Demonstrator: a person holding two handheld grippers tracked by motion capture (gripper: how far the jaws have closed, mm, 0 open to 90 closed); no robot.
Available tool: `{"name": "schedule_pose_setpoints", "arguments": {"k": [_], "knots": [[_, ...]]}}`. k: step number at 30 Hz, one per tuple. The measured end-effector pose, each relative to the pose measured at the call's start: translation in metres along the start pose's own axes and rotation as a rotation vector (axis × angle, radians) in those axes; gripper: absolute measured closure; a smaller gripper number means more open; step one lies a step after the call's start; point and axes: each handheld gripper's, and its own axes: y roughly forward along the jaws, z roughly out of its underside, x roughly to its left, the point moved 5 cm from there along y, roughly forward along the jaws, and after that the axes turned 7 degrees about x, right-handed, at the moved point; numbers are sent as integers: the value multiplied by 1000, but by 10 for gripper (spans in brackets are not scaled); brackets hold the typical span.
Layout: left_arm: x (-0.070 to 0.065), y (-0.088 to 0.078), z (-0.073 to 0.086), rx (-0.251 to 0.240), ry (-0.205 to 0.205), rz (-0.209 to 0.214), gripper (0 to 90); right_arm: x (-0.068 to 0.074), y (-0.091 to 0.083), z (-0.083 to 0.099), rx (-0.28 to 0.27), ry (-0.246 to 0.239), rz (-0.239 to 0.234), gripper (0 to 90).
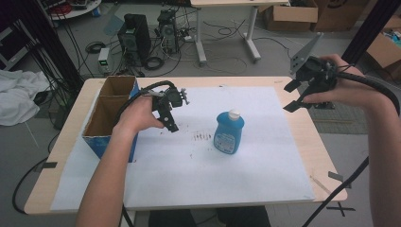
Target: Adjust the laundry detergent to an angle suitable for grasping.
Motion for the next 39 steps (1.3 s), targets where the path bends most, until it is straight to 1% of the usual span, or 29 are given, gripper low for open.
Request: {"name": "schedule_pose_setpoints", "arguments": {"k": [2, 7, 11, 14, 17, 25, 28, 31, 33, 36, 39], "knots": [[0, -1, 1, -6, -1, 0, 138, 0, 0, 0, 1, 1, 2, 274], [-1, -3, 4, -4, -3, -2, 138, 2, -2, 0, -1, -1, 2, 274], [-1, -3, 5, 5, -2, -3, 139, 3, -4, -1, -13, -6, 4, 273], [0, -4, 4, -3, -4, -4, 139, 1, -4, 1, -29, -1, 4, 268], [1, -4, 4, 1, -2, 0, 139, 0, -3, 3, -35, 2, 0, 268], [1, -5, 1, 3, 3, -5, 140, -3, 1, 8, -35, 8, -2, 267], [1, -4, 1, 7, 0, -3, 139, -3, 0, 8, -42, 11, 0, 266], [1, -5, 1, 5, 3, -2, 138, -4, 0, 8, -45, 11, 3, 263], [1, -7, 1, -10, -3, -3, 135, -4, -1, 8, -46, 13, 5, 254], [2, -7, 2, -5, 2, -4, 135, -3, 0, 7, -38, 13, 4, 251], [1, -7, 3, -4, -1, -3, 135, -2, 0, 6, -42, 9, 5, 248]]}}
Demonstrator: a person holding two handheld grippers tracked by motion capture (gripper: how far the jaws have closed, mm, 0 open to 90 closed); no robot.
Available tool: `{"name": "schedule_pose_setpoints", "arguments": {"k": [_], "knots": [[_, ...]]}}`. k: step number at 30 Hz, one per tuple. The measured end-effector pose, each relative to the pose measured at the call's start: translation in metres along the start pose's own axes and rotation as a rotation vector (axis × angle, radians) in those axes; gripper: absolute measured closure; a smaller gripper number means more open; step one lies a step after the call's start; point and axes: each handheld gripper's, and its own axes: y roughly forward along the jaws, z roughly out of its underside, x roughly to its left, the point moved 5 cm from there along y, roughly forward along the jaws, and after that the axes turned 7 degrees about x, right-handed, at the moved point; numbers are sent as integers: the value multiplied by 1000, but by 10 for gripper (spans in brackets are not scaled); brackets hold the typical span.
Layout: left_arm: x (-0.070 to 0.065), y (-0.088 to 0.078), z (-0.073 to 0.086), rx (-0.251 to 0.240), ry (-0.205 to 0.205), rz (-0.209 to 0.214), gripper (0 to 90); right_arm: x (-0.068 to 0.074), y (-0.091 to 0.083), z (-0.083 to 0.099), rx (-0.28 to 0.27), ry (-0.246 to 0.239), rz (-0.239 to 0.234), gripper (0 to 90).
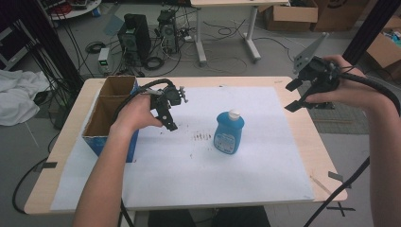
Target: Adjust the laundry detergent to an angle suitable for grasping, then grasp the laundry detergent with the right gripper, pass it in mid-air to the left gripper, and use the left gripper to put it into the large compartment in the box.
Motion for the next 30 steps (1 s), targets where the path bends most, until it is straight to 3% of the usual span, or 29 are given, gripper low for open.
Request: {"name": "schedule_pose_setpoints", "arguments": {"k": [12, 30], "knots": [[-1, -6, 1, -3, 4, -8, 121, 1, -1, 0, -5, 2, 0, 243], [-2, -11, 1, -13, 11, -15, 122, 4, 2, 1, -73, 12, 19, 241]]}}
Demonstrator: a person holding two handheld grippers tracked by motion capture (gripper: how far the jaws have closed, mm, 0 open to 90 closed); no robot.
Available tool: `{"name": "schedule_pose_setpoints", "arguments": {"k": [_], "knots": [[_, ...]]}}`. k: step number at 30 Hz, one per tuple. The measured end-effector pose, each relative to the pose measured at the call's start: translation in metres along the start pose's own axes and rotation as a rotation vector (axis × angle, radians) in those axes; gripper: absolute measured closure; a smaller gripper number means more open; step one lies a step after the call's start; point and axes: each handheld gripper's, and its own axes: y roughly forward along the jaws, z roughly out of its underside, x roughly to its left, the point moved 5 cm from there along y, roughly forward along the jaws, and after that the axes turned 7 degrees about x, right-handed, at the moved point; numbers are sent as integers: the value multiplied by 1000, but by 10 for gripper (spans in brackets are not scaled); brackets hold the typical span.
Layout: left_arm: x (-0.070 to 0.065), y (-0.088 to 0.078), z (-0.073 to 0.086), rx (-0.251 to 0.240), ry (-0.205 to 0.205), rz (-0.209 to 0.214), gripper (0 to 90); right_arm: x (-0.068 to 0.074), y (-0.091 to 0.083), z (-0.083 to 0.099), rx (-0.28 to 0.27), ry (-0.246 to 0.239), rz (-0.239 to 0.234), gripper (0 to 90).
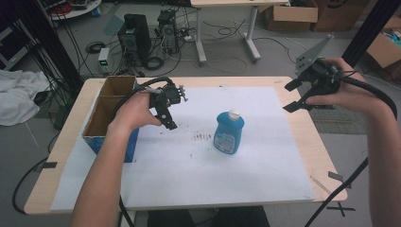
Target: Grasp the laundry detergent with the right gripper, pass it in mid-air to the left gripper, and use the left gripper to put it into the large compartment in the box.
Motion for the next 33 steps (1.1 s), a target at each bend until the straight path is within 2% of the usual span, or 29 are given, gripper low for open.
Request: {"name": "schedule_pose_setpoints", "arguments": {"k": [12, 17, 25, 33], "knots": [[-1, -1, 0, 3, 0, 0, 121, 4, 9, -1, -56, 4, 0, 241], [-3, -1, -1, 4, 1, -1, 121, 9, 17, -1, -73, 0, 7, 240], [-5, -4, 0, -2, 6, -2, 119, 14, 33, 4, -112, 15, -16, 221], [-6, -5, 1, 1, 3, -2, 119, 20, 51, 3, -154, 22, -14, 216]]}}
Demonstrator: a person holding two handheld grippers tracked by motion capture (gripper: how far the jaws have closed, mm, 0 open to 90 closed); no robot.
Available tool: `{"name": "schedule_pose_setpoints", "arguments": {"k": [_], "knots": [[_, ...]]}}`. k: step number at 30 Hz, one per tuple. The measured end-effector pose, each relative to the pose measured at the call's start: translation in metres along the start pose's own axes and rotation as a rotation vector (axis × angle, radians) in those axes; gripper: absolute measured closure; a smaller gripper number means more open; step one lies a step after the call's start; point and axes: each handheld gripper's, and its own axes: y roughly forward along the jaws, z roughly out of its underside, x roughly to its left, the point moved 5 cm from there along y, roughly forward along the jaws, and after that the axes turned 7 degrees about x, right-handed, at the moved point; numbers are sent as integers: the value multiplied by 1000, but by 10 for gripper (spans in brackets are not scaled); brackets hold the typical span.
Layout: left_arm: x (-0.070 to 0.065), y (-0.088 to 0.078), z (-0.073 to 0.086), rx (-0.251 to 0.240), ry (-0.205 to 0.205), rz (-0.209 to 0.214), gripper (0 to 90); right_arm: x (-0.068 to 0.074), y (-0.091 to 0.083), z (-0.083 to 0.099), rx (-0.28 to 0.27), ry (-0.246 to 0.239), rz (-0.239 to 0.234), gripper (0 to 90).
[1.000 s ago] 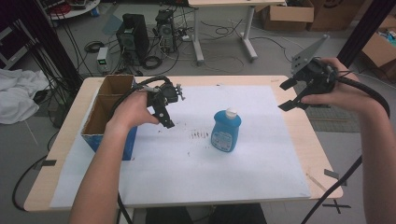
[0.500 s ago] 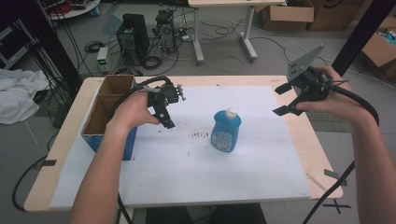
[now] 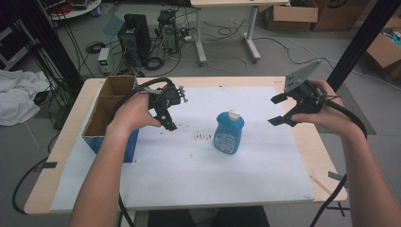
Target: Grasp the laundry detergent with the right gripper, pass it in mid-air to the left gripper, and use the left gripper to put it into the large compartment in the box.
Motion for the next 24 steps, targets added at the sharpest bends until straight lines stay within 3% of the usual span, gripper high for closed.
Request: {"name": "schedule_pose_setpoints", "arguments": {"k": [24], "knots": [[-3, -2, -1, -5, 6, 2, 119, 8, 47, 1, -89, 49, -23, 217]]}}
